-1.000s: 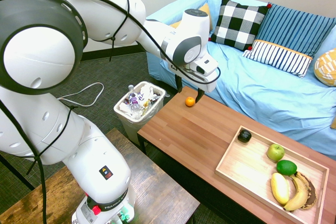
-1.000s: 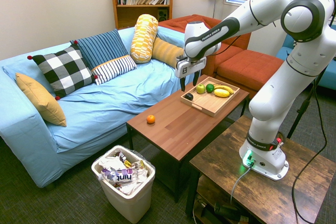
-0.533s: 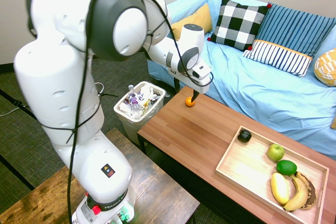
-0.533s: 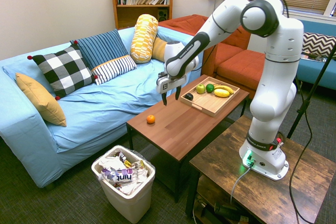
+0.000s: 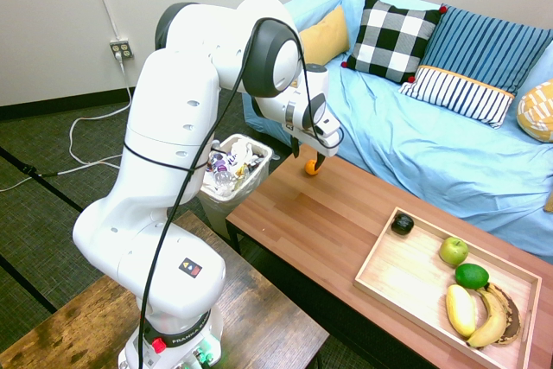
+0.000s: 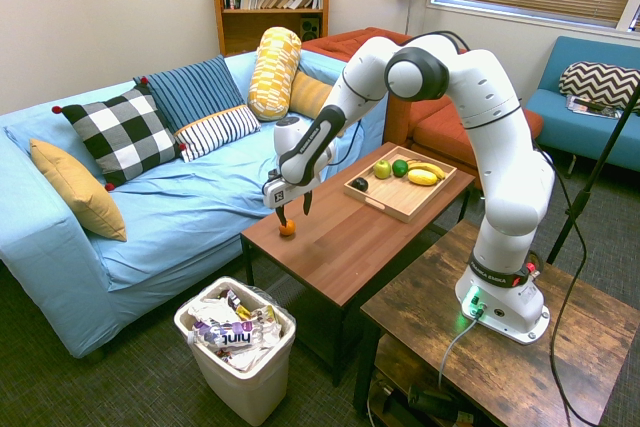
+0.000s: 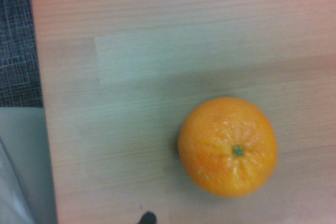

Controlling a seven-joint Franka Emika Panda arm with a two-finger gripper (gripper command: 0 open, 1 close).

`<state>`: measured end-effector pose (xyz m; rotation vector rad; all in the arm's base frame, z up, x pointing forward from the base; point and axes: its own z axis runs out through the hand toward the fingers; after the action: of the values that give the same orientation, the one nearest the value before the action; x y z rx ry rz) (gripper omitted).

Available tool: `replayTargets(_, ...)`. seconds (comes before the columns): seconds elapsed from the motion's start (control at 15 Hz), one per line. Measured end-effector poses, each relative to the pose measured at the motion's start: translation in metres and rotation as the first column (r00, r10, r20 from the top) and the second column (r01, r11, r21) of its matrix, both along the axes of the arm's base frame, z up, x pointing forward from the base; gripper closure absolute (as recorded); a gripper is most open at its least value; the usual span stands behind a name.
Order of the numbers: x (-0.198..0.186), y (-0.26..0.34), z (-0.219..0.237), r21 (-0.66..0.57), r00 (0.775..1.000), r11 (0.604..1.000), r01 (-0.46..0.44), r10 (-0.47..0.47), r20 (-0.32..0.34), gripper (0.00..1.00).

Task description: Put the tangerine in the tray

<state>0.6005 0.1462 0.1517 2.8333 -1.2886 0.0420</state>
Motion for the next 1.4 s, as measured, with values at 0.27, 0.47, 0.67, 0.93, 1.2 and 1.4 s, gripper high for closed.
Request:
replayTargets(0.27, 0.019, 0.01, -0.033, -0.023, 1.0, 1.0, 0.021, -0.021, 0.003, 1.0)
replayTargets(0.47, 0.03, 0.006, -0.045, -0.035, 0.999, 0.998, 0.042, -0.042, 0.008, 1.0)
replayTargets(0.67, 0.033, 0.004, -0.052, -0.037, 0.999, 0.998, 0.052, -0.052, 0.0, 1.0)
replayTargets(0.93, 0.035, 0.004, -0.051, -0.029, 0.997, 0.997, 0.07, -0.07, -0.011, 1.0)
replayTargets(1.2, 0.046, -0.011, -0.023, -0.022, 0.996, 0.995, 0.092, -0.093, -0.018, 1.0)
replayTargets(1.4, 0.063, -0.044, 0.029, -0.011, 0.992, 0.992, 0.127, -0.126, 0.013, 1.0)
